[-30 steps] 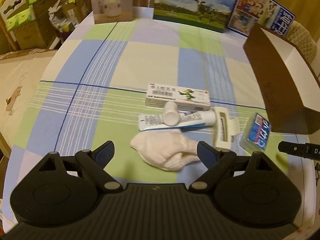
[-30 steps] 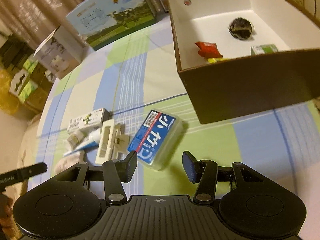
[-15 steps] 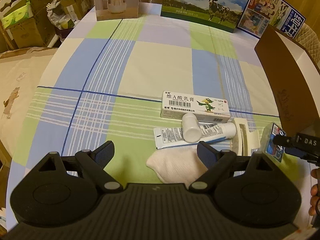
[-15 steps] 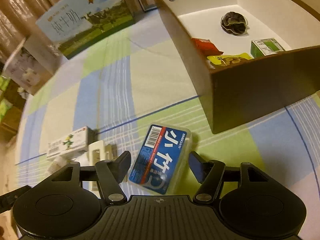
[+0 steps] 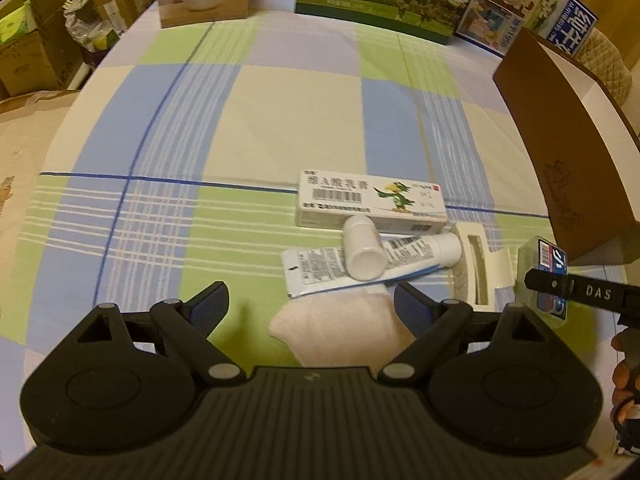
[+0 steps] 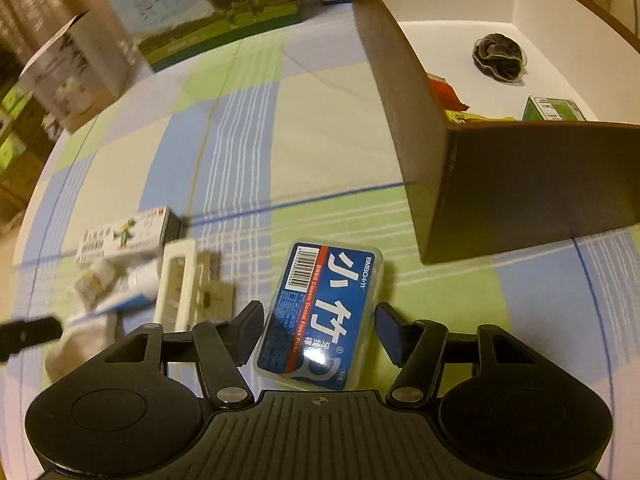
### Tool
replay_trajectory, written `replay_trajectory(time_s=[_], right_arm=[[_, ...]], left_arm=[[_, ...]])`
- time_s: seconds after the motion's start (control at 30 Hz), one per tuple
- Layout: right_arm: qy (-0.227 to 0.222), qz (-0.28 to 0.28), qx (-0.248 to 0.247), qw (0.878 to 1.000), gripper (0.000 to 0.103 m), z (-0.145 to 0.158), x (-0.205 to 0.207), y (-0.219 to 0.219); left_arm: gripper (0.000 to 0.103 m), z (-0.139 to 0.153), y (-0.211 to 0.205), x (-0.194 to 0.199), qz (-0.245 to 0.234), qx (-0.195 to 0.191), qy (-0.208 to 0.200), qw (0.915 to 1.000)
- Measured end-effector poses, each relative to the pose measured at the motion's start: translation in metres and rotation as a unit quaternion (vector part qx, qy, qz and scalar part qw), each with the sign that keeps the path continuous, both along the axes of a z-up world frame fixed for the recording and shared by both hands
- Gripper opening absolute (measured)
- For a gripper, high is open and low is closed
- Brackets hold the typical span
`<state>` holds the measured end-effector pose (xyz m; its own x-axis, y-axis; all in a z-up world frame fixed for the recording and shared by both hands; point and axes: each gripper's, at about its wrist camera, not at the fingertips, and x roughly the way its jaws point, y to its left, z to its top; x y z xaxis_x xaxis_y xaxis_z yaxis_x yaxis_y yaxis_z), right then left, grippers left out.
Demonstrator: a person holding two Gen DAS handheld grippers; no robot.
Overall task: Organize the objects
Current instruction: 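Move both tools back toward the blue-and-white box on the table, then grasp the white towel with the left tool while the right tool grasps the blue toothpick box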
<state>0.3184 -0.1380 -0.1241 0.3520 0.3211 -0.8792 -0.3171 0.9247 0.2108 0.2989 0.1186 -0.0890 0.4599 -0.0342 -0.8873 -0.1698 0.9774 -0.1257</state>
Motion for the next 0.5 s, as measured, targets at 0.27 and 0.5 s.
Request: replay_trajectory(time_s=[0.27, 0.5], right_arm=[[0.008, 0.027, -0.007, 1.0, 0.058, 0.002, -0.014, -0.023], [0.009, 0.04, -0.01, 0.999, 0.058, 0.002, -0.019, -0.031]], left_arm=[[0.087, -0.015, -0.022, 0.009, -0.004, -0.011, 0.014, 0.9998], [0.088, -0.036, -0.028, 0.008, 0.007, 0.008, 0.042, 0.9991]])
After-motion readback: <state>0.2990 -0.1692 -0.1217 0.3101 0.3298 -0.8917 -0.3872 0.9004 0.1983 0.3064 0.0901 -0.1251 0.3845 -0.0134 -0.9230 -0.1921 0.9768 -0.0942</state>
